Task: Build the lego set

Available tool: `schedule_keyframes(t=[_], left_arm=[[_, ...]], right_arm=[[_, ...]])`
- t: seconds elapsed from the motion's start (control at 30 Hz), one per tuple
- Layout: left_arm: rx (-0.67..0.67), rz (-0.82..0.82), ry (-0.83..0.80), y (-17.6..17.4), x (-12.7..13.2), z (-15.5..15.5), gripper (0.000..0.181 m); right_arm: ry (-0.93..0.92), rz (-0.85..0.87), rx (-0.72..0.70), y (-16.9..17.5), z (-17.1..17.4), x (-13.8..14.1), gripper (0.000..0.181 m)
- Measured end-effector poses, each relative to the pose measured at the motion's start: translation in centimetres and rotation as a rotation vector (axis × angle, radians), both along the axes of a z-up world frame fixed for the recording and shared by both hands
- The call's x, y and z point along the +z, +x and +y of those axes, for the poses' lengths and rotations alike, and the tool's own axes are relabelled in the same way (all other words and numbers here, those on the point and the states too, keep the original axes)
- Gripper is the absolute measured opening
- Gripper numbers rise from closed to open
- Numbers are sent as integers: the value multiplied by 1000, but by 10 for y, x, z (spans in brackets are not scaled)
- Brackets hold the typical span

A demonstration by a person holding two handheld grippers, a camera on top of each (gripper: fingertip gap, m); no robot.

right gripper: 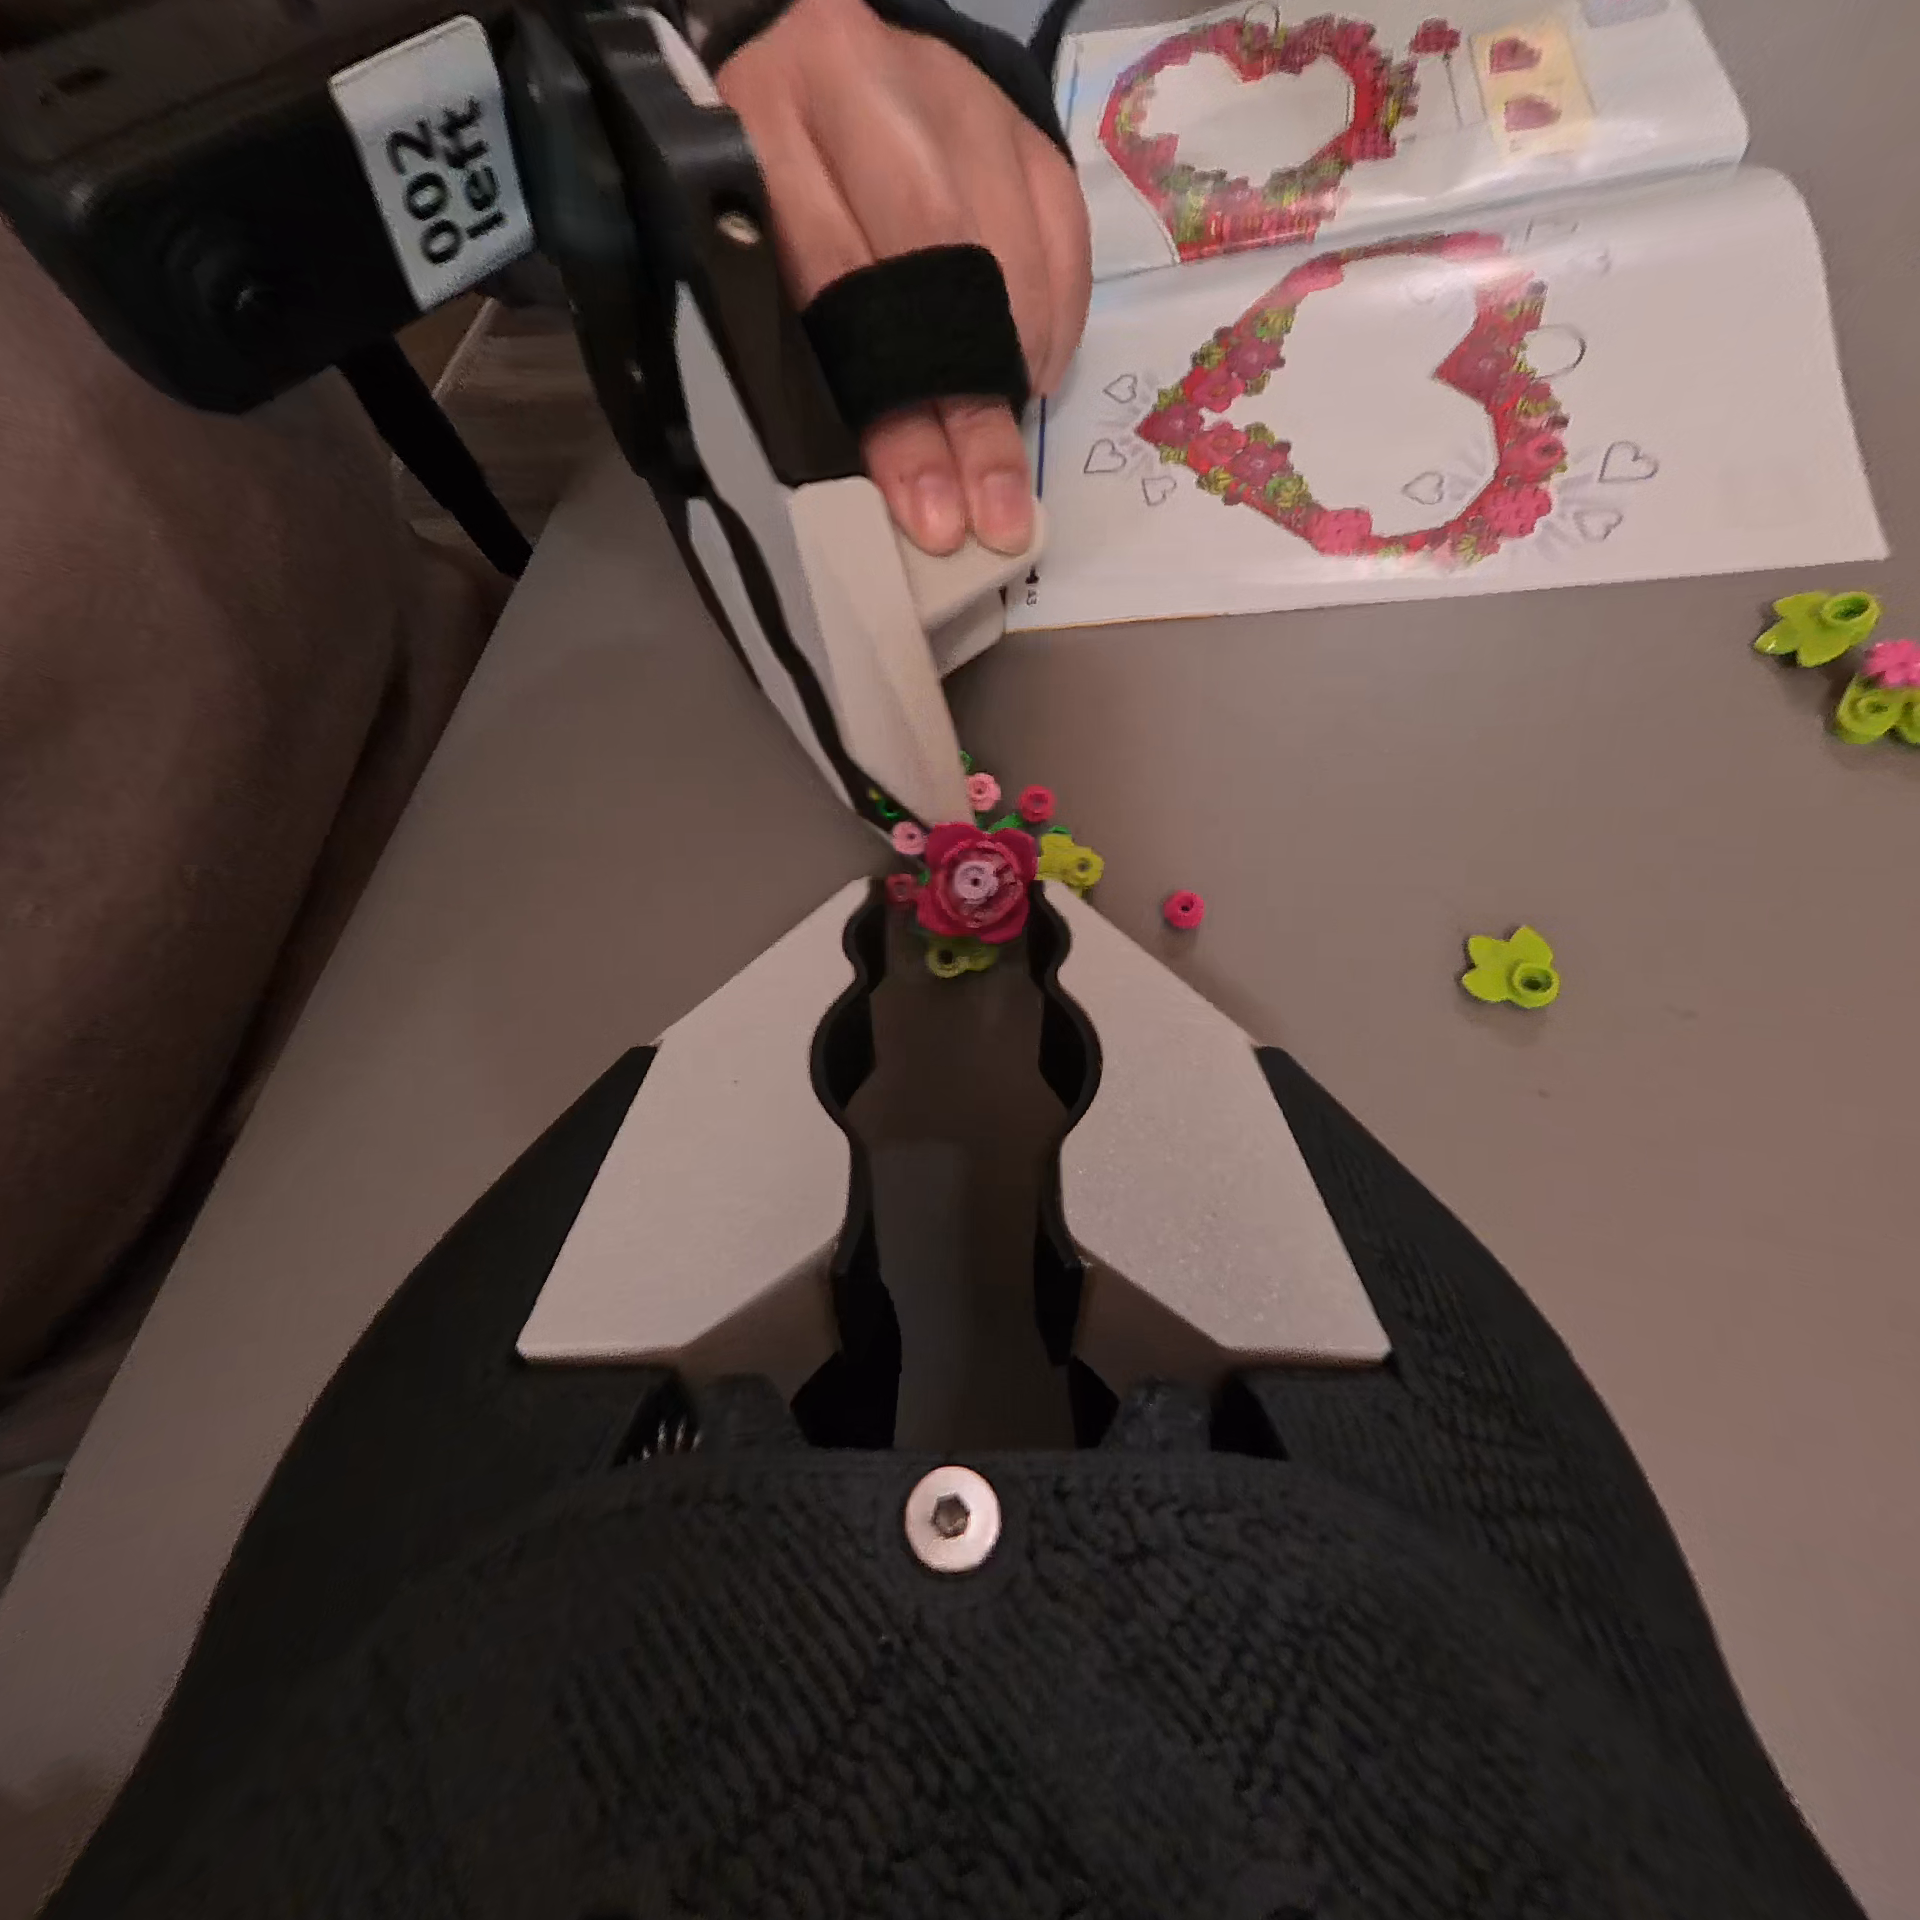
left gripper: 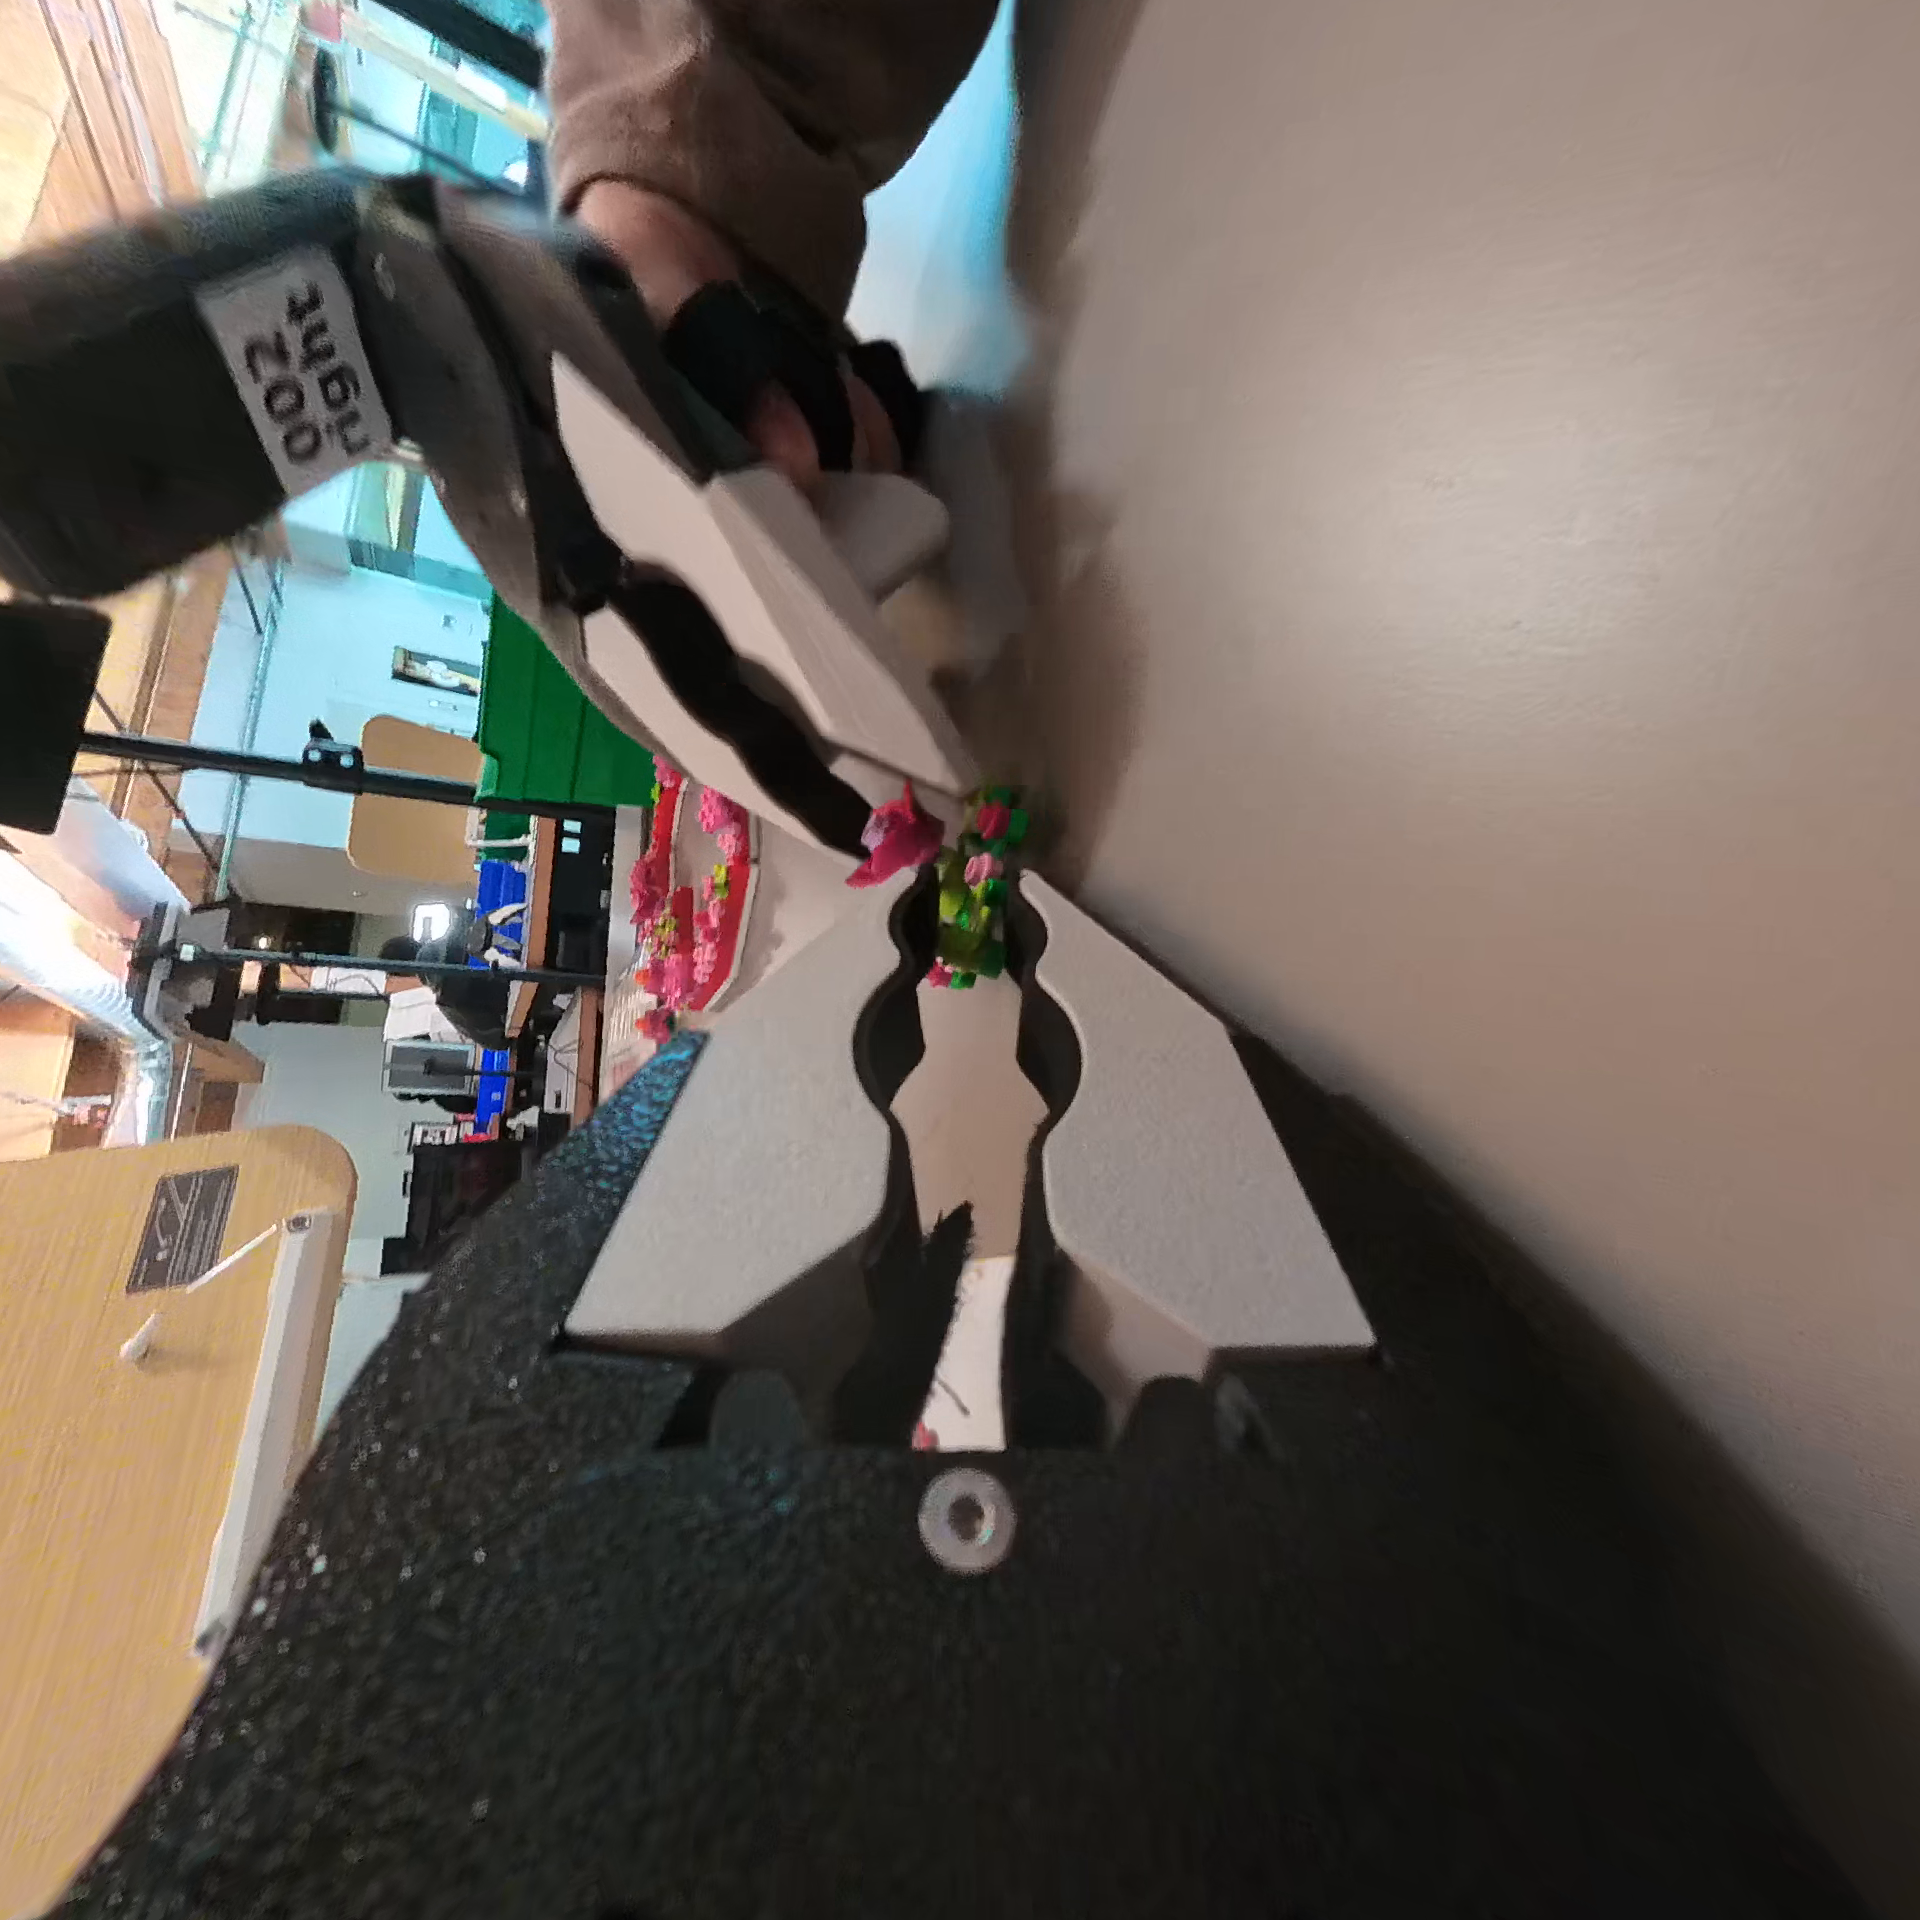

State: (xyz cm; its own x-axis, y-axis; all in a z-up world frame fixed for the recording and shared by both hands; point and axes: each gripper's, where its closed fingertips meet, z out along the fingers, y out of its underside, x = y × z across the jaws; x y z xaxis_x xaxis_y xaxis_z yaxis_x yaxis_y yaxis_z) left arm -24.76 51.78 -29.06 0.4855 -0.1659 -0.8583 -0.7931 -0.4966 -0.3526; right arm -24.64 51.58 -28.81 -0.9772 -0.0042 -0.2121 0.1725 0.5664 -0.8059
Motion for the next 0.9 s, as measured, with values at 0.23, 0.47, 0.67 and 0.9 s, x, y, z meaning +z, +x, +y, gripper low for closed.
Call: schedule_keyframes(t=[0.23, 0.47, 0.67, 0.9], left_arm=[[69, -245, 174, -14, 24, -3, 10], [69, -172, 108, -16, 11, -7, 10], [49, -83, 72, -14, 7, -5, 11], [33, -83, 59, -13, 7, 0, 11]], right_arm=[[-64, 427, -40, -10, 0, 12, 55], [-41, 447, -80, -19, 9, 10, 55], [22, 387, -166, -33, 39, 5, 54], [48, 293, -254, -43, 53, 7, 47]])
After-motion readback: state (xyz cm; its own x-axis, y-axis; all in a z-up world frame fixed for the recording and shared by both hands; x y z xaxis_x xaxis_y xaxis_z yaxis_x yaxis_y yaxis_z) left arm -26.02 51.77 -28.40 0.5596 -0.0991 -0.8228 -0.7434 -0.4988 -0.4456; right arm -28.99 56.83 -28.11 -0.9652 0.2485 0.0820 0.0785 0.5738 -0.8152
